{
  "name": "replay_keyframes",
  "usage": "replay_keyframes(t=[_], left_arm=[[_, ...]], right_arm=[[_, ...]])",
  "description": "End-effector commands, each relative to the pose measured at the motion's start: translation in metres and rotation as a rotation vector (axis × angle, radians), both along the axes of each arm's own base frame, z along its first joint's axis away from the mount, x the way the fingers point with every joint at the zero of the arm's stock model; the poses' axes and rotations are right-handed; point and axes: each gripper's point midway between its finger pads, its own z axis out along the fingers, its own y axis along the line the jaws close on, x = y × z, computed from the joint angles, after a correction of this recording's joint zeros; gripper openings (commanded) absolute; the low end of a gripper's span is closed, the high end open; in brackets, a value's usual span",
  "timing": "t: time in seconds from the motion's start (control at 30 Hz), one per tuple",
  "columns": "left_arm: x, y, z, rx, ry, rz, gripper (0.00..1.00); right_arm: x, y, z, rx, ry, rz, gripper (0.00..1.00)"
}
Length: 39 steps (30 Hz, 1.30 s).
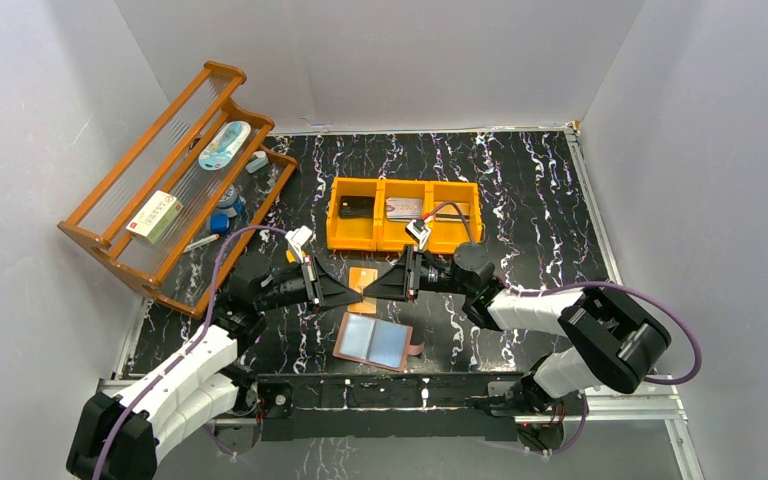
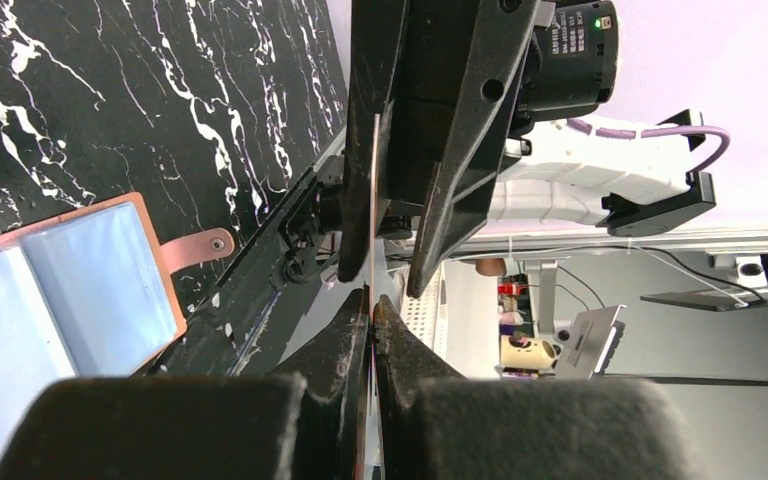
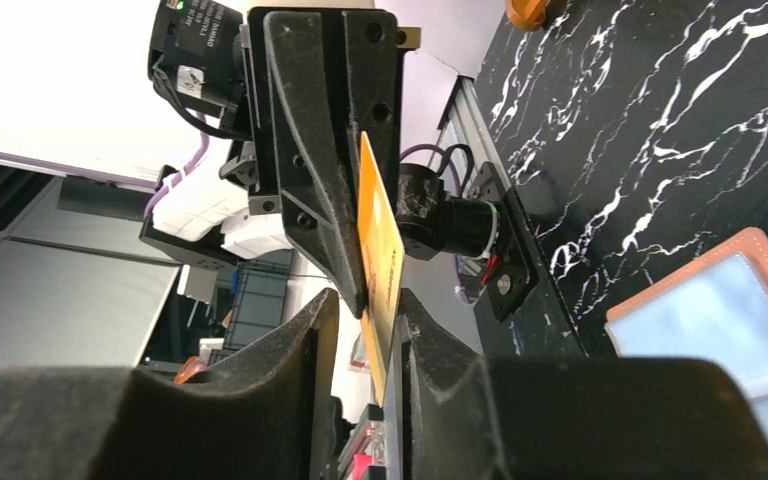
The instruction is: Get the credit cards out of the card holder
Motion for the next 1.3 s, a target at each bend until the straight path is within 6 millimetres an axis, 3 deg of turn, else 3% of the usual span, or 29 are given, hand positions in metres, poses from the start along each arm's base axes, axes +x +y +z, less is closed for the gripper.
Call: replay_keyframes(t=[0.0, 0.13, 0.23, 0.43, 0.57, 0.67, 0.83, 1.03, 1.27], left_arm=[[-0.004, -0.002, 0.009, -0.036, -0.024, -0.022, 0.0], [-0.004, -0.001, 0.006, -0.015, -0.016, -0.021, 0.03], [-0.003, 0.002, 0.0, 0.047, -0.022, -0.009, 0.23], [0.004, 0.017, -0.002, 0.246, -0.078, 0.042, 0.81], [0.016, 0.043, -0.008, 0.456, -0.123, 0.14, 0.98], [0.026, 0.069, -0.016, 0.631, -0.155, 0.217, 0.98], [0.042, 0.123, -0.031, 0.933, -0.138, 0.387, 0.98], [0.059, 0.133, -0.026, 0.987, -0.192, 0.442, 0.98], [0.086, 0.177, -0.023, 1.197, -0.306, 0.613, 0.98]], right_arm=[[-0.006, 0.002, 0.035, 0.126, -0.084, 0.035, 0.3], [-0.006, 0.001, 0.031, 0.113, -0.075, 0.027, 0.13], [-0.002, -0.002, 0.02, 0.068, -0.064, -0.01, 0.04], [0.016, -0.021, 0.002, -0.072, -0.082, -0.161, 0.0], [0.035, -0.045, -0.011, -0.286, -0.192, -0.301, 0.0], [0.05, -0.079, -0.015, -0.485, -0.288, -0.434, 0.0], [0.067, -0.126, 0.001, -0.645, -0.441, -0.615, 0.0], [0.076, -0.151, 0.016, -0.739, -0.566, -0.682, 0.0], [0.095, -0.163, 0.009, -0.9, -0.666, -0.691, 0.0]])
